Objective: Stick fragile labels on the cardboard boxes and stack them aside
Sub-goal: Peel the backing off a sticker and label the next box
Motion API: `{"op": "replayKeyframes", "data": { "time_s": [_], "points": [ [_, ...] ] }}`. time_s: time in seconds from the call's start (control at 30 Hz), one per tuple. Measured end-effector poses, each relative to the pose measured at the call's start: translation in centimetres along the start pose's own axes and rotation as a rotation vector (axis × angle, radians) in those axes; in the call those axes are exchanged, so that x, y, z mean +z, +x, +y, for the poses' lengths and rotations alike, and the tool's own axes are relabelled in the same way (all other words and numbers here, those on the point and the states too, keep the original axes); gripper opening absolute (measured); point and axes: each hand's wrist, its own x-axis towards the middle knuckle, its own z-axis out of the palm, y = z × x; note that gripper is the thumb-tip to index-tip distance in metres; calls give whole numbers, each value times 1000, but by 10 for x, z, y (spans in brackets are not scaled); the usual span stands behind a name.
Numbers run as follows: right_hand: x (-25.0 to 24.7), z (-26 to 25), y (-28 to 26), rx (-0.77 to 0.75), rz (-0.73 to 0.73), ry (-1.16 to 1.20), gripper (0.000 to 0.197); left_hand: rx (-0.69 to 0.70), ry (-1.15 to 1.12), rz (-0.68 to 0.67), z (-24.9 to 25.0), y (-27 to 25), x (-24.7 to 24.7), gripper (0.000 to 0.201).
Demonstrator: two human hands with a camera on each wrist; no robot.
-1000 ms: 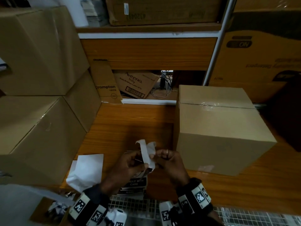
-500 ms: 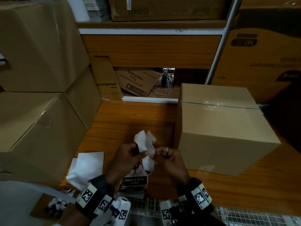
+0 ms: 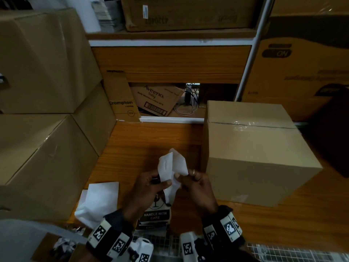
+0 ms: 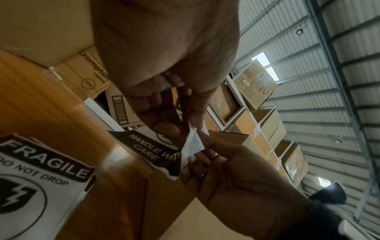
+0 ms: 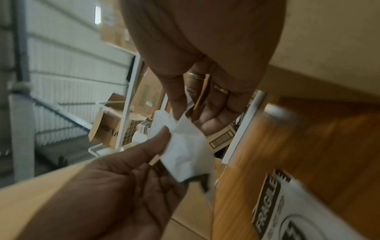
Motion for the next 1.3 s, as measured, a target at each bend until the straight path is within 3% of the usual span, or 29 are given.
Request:
{"op": "replayKeyframes", "data": {
  "time_s": [0.1,0.2,0.3,0.4,0.53,0.67,0.87,1.0,1.2,1.3],
  "points": [
    [-1,7,2,37,40,53,24,-5,-58,25,-1,-2,2,26],
    [-1,14,3,89,82,114,41,-17,-125,44,-4,-5,5,27],
    [-1,10,1,148,57,137,20,-56,-207,68,-4,-9,7,25],
    [0,8,1,148,54,114,22,-60,-201,74,-7,-12,5,22],
    [-1,8,3,101,22,2,49,-85,-61,-11,-14,-11,-6,30],
    [2,2,3,18,22,-49,19,-71,-14,-62,-13,-10,-11,45],
    [1,-2,0,14,60,-32,15,-22,-46,-194,-6,-4,-23,77],
    [6,-4,-6,26,45,-8,10,-67,-89,-291,5,-2,-33,69],
    [5,-7,-6,69,14,18,18,-89,-178,-451,17,-4,-46,64],
    [5,-8,-7,30,-27,-45,11,-114,-108,-340,23,-4,-38,64]
  ]
}}
